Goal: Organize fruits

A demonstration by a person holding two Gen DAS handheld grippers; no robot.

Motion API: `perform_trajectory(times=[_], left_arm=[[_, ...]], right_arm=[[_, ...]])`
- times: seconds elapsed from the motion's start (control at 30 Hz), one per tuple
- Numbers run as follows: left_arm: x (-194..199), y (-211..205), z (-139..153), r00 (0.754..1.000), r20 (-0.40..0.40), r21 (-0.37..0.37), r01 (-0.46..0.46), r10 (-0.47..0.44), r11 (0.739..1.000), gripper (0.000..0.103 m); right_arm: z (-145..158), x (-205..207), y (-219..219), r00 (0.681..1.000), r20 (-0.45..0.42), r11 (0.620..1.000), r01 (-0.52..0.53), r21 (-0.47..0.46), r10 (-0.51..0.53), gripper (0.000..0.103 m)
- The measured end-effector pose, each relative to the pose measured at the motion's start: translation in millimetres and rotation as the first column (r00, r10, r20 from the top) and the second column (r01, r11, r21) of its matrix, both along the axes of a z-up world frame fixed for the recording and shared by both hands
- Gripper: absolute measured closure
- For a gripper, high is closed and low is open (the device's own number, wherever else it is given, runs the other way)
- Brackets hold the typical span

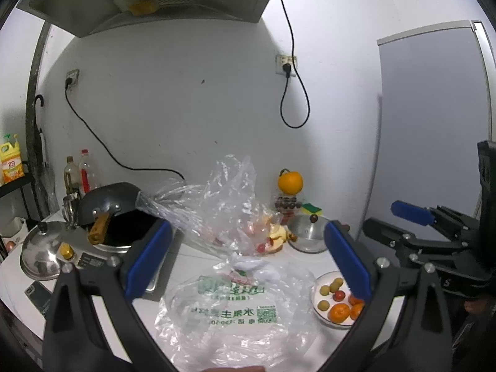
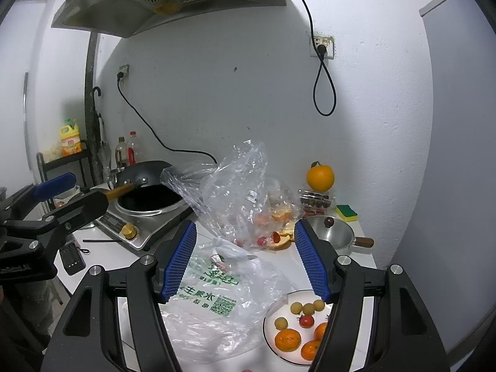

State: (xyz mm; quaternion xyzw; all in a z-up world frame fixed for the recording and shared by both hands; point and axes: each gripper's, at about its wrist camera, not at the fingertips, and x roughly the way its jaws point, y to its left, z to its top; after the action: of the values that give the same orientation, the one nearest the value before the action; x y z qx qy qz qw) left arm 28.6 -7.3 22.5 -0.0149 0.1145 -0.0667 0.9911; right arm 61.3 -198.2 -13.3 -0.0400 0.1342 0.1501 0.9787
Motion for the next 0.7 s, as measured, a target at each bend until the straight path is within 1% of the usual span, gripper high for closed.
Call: perform_trajectory(times=[0.7], left_arm=[[-0.3, -0.3, -0.9, 1.0, -0.002, -0.008, -0.016, 0.016, 1.0, 0.003]], right_arm=[[-2.0, 1.0, 1.7, 1.0, -0.001, 1.0, 0.003, -0.006, -0.003, 0.034]])
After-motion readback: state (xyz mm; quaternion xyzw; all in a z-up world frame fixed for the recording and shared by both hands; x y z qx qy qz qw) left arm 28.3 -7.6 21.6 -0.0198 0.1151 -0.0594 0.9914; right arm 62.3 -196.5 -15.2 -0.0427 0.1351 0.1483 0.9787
